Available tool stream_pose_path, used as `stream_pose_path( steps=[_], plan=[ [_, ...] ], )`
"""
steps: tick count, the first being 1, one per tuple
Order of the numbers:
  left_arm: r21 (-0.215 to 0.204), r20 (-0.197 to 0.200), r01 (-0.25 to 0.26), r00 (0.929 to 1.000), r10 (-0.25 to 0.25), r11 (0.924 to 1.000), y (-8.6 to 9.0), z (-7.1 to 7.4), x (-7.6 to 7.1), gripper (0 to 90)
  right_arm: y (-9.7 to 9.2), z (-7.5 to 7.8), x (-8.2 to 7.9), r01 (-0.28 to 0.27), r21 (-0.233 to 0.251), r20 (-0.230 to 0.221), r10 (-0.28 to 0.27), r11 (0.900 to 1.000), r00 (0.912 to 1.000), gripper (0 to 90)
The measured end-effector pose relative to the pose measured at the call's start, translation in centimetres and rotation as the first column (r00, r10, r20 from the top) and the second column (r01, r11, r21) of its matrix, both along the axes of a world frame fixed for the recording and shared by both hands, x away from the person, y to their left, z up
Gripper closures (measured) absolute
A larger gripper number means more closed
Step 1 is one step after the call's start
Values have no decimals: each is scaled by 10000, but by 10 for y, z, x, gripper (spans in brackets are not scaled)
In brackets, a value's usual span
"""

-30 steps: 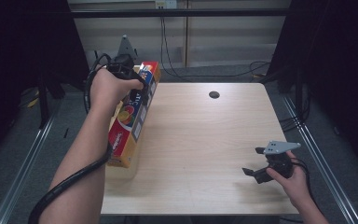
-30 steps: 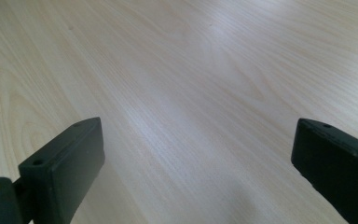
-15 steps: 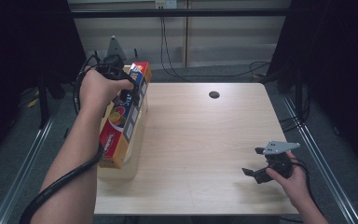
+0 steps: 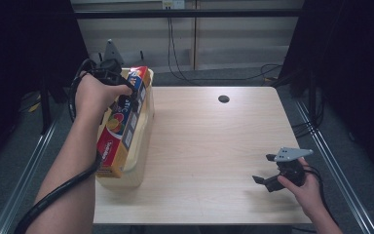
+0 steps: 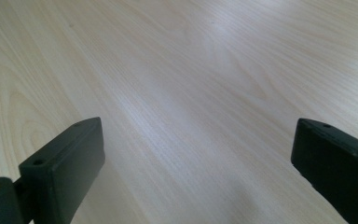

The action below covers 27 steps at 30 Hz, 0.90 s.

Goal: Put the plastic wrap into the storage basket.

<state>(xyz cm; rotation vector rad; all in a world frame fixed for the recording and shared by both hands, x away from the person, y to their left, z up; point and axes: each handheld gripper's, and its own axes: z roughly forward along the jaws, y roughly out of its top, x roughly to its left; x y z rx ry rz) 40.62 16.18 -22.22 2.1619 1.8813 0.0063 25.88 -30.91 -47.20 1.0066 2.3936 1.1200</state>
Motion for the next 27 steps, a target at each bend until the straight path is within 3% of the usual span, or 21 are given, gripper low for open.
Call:
stream_pose_path(
  steps=[27],
  plan=[
    [47,-148,-297,9994,297,9995,20,-13,-3,409,1,0,0,-45,-29,24,45,10000,10000,28]
  ],
)
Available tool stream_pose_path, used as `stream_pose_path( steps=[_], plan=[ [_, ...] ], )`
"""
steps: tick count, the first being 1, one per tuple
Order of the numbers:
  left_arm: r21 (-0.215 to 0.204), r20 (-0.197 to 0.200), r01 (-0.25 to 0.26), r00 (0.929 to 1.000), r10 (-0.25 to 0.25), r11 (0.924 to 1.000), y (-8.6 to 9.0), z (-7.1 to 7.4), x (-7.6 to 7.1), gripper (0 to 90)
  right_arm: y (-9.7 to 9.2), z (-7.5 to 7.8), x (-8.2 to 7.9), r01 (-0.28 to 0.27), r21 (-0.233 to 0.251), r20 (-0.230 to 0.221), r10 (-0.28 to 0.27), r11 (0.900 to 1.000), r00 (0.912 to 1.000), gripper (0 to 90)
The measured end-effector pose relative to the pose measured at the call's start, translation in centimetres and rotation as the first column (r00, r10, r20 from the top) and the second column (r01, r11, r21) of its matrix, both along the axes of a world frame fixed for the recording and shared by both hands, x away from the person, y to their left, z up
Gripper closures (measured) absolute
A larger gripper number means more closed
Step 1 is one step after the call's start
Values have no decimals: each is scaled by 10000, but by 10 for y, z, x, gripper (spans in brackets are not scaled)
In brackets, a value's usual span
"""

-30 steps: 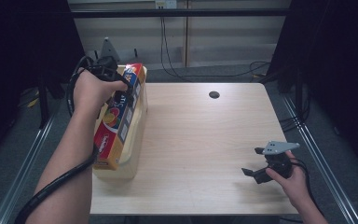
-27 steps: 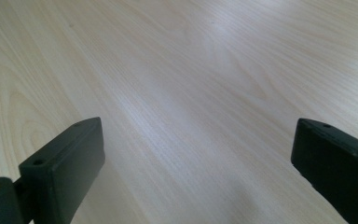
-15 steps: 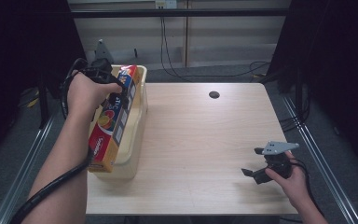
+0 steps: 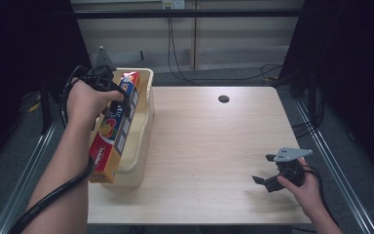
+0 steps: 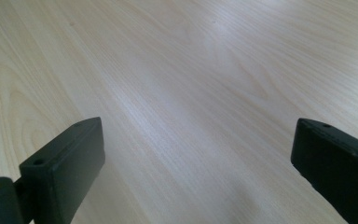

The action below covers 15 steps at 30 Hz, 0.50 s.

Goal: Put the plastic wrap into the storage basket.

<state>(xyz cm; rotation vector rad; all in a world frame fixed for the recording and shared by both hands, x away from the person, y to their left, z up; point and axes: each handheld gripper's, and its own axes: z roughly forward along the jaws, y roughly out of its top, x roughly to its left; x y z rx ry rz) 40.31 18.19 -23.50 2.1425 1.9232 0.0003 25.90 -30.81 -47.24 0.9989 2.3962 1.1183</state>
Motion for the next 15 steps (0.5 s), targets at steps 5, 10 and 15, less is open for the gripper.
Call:
stream_pose_path(
  steps=[5,10,15],
  plan=[
    [57,-81,82,9999,-82,10000,4,-2,0,409,0,0,0,26,18,-17,-26,10000,10000,28],
    [23,-136,-89,9999,89,10000,8,-8,-1,409,0,0,0,35,12,-1,-35,10000,10000,28],
    [41,-214,-135,9997,135,9999,10,-11,-1,410,0,1,0,20,13,0,-20,10000,10000,28]
  ],
)
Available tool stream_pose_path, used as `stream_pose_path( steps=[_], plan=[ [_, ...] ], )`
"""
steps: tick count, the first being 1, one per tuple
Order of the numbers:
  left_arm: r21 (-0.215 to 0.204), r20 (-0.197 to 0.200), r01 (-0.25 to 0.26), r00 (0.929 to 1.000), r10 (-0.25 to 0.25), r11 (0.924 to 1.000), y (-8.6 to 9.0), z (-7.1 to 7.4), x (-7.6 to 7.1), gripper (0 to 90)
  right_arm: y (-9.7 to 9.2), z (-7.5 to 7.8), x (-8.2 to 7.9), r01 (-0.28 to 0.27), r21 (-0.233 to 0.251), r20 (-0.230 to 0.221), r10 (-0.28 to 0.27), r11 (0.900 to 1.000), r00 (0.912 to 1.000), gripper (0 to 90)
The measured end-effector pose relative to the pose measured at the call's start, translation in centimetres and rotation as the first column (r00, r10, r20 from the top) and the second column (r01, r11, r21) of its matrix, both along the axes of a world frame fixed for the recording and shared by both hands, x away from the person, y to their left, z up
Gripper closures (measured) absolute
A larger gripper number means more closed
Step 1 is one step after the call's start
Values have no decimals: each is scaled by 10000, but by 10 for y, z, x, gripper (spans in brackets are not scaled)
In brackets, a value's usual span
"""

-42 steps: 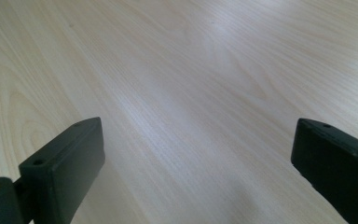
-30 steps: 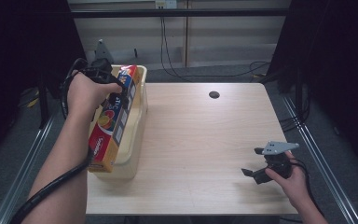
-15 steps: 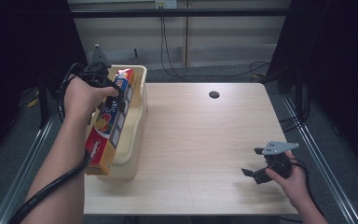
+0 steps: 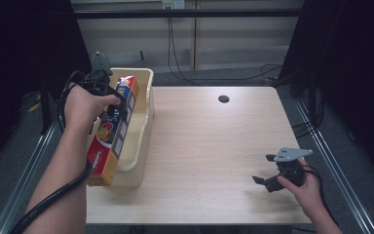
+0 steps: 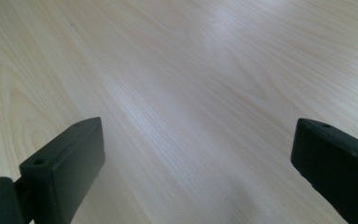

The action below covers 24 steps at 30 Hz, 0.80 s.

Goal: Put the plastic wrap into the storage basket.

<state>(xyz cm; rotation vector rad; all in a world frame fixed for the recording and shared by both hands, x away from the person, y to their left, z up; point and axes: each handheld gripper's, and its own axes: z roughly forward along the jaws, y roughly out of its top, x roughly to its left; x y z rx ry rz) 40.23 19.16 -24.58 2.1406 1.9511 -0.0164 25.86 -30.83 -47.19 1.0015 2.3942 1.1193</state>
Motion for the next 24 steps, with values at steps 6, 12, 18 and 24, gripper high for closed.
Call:
stream_pose_path(
  steps=[6,12,18,24],
  plan=[
    [33,-13,31,10000,-31,10000,0,-4,0,410,0,0,0,13,-9,1,-13,10000,10000,29],
    [62,-71,23,10000,-23,10000,2,-8,0,409,0,0,0,34,-18,18,-34,10000,10000,28],
    [-10,-116,-63,9999,63,10000,4,-15,1,409,0,0,0,19,-15,28,-19,10000,10000,29],
    [-24,-220,-47,9997,47,10000,4,-21,1,409,0,0,0,-15,-4,17,15,10000,10000,29]
  ],
)
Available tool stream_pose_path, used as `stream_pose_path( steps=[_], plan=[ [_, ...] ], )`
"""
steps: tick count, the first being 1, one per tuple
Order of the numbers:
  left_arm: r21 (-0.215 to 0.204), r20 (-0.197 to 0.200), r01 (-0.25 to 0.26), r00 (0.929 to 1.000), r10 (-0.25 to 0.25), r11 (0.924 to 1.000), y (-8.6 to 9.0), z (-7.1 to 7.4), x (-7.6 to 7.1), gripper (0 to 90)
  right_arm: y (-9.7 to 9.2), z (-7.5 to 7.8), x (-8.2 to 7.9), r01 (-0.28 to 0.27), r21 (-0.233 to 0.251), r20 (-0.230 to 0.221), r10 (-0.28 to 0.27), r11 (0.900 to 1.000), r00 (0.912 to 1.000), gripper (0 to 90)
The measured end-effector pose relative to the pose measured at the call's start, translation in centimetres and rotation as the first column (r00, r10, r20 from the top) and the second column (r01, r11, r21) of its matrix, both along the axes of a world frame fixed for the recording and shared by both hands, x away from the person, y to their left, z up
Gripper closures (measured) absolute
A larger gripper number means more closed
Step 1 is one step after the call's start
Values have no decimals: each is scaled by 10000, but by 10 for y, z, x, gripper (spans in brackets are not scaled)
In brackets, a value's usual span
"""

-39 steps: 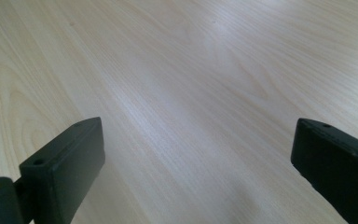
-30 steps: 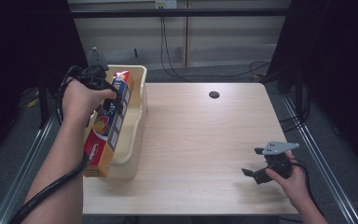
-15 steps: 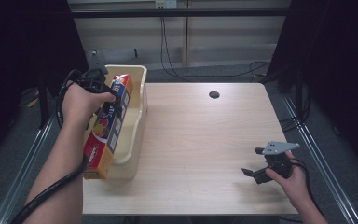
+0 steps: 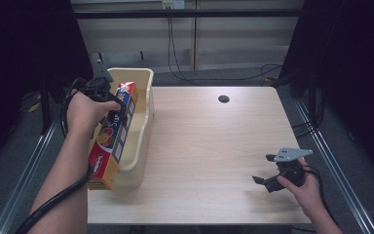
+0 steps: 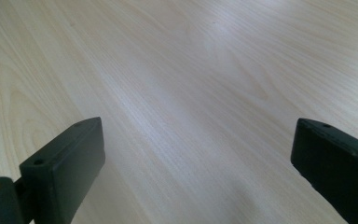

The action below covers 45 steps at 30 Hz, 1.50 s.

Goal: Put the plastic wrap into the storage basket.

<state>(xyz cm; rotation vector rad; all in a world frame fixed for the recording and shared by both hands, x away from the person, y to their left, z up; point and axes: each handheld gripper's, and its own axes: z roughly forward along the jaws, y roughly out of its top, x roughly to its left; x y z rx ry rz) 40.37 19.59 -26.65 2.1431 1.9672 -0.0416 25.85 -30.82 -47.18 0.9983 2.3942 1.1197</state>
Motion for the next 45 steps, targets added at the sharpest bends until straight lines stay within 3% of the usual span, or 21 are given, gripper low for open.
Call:
stream_pose_path(
  steps=[30,45],
  plan=[
    [32,-397,-52,9992,53,10000,3,-28,4,407,1,-1,0,-53,-52,-43,53,10000,10000,30],
    [253,-467,9,9989,3,9997,0,-33,15,406,1,-2,0,-31,-66,-56,31,10000,10000,30]
  ],
)
